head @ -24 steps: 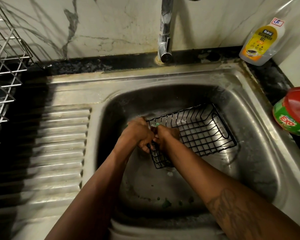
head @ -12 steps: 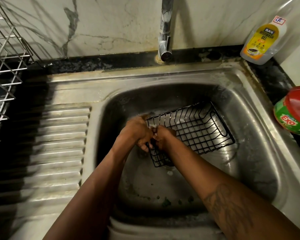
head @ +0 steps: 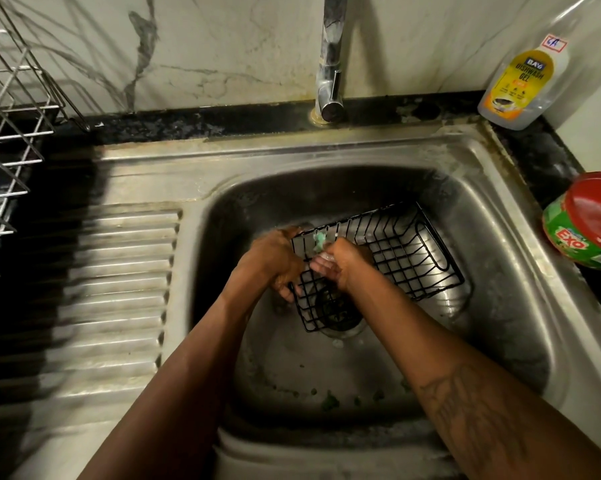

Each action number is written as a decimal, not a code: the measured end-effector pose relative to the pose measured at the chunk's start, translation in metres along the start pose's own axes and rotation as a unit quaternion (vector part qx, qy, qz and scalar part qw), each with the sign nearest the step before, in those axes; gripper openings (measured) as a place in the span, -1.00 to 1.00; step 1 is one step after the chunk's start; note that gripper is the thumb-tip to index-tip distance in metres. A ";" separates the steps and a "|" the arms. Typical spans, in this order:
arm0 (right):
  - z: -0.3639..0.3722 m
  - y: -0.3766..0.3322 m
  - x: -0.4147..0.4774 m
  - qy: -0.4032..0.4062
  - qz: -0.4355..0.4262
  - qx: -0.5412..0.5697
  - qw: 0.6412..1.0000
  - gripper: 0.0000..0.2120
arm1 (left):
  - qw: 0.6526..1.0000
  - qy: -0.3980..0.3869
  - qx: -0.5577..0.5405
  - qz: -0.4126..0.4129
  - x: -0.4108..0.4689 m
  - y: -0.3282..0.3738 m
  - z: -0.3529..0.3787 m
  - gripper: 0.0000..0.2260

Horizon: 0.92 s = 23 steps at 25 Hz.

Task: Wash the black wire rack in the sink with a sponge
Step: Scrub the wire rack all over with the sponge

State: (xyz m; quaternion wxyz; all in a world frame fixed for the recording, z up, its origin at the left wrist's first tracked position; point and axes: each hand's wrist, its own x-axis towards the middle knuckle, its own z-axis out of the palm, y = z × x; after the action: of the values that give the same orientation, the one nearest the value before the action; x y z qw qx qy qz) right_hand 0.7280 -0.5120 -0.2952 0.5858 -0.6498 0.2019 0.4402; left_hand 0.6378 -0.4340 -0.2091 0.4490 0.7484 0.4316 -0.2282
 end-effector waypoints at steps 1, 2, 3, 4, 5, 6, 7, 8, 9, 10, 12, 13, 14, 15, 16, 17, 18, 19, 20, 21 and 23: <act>0.000 -0.001 0.003 0.003 0.000 0.012 1.000 -0.81 | 1.000 0.005 -0.002 -0.002 -0.002 0.002 0.001 -0.21; 0.001 -0.001 0.005 0.010 -0.006 0.028 1.000 -0.83 | 1.000 0.009 -0.002 -0.005 -0.003 0.003 0.002 -0.18; 0.002 -0.002 0.005 0.014 -0.013 0.041 0.999 -0.85 | 1.000 0.019 0.007 -0.007 -0.003 0.003 0.002 -0.20; 0.002 -0.004 0.000 0.012 -0.020 0.054 0.998 -0.87 | 0.999 0.037 0.031 -0.005 -0.002 0.002 0.002 -0.24; 0.002 -0.007 -0.006 0.011 -0.035 0.064 0.997 -0.88 | 0.996 0.066 0.065 0.008 0.000 0.000 0.002 -0.28; 0.001 -0.012 -0.012 0.020 -0.060 0.074 0.995 -0.91 | 0.990 0.096 0.098 0.023 0.002 -0.002 0.001 -0.30; -0.002 -0.019 -0.018 0.034 -0.094 0.090 0.991 -0.94 | 0.984 0.117 0.127 0.036 0.003 -0.004 0.000 -0.30; -0.006 -0.025 -0.022 0.049 -0.129 0.105 0.985 -0.94 | 0.979 0.130 0.148 0.049 0.004 -0.005 0.000 -0.29; -0.010 -0.031 -0.023 0.064 -0.153 0.114 0.979 -0.90 | 0.975 0.142 0.159 0.067 0.005 -0.006 0.000 -0.30; -0.014 -0.033 -0.022 0.078 -0.158 0.118 0.977 -0.87 | 0.971 0.153 0.159 0.088 0.005 -0.007 0.001 -0.31; -0.023 -0.025 -0.013 0.106 -0.121 0.069 0.985 -0.82 | 0.964 0.168 0.156 0.132 0.006 -0.008 0.004 -0.36; -0.026 -0.017 -0.007 0.109 -0.090 0.030 0.989 -0.82 | 0.960 0.169 0.159 0.153 0.009 -0.009 0.006 -0.37; -0.026 -0.009 -0.003 0.109 -0.068 0.005 0.992 -0.83 | 0.956 0.167 0.168 0.172 0.011 -0.010 0.008 -0.36; -0.025 -0.004 0.000 0.110 -0.056 0.002 0.992 -0.86 | 0.952 0.165 0.177 0.185 0.012 -0.010 0.009 -0.36; -0.023 -0.003 0.002 0.106 -0.053 0.010 0.993 -0.88 | 0.950 0.164 0.186 0.191 0.014 -0.010 0.010 -0.37; -0.019 -0.005 0.001 0.095 -0.055 0.029 0.993 -0.89 | 0.946 0.170 0.195 0.198 0.016 -0.011 0.011 -0.43; -0.016 -0.009 -0.002 0.078 -0.059 0.051 0.994 -0.89 | 0.940 0.182 0.204 0.205 0.018 -0.011 0.010 -0.54; -0.014 -0.015 -0.008 0.059 -0.071 0.073 0.993 -0.88 | 0.933 0.201 0.207 0.214 0.019 -0.011 0.010 -0.66; -0.013 -0.021 -0.014 0.044 -0.089 0.094 0.991 -0.87 | 0.929 0.217 0.203 0.222 0.017 -0.011 0.008 -0.78; -0.014 -0.025 -0.017 0.039 -0.104 0.115 0.987 -0.85 | 0.926 0.230 0.193 0.229 0.016 -0.010 0.007 -0.83; -0.018 -0.029 -0.022 0.053 -0.114 0.128 0.984 -0.82 | 0.924 0.246 0.180 0.230 0.014 -0.009 0.008 -0.82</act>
State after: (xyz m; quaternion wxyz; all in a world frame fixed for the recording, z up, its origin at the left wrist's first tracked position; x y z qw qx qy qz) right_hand 0.7448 -0.5281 -0.2624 0.6991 -0.6104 0.2118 0.3063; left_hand 0.6379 -0.4329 -0.2269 0.2263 0.9280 0.2958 -0.0015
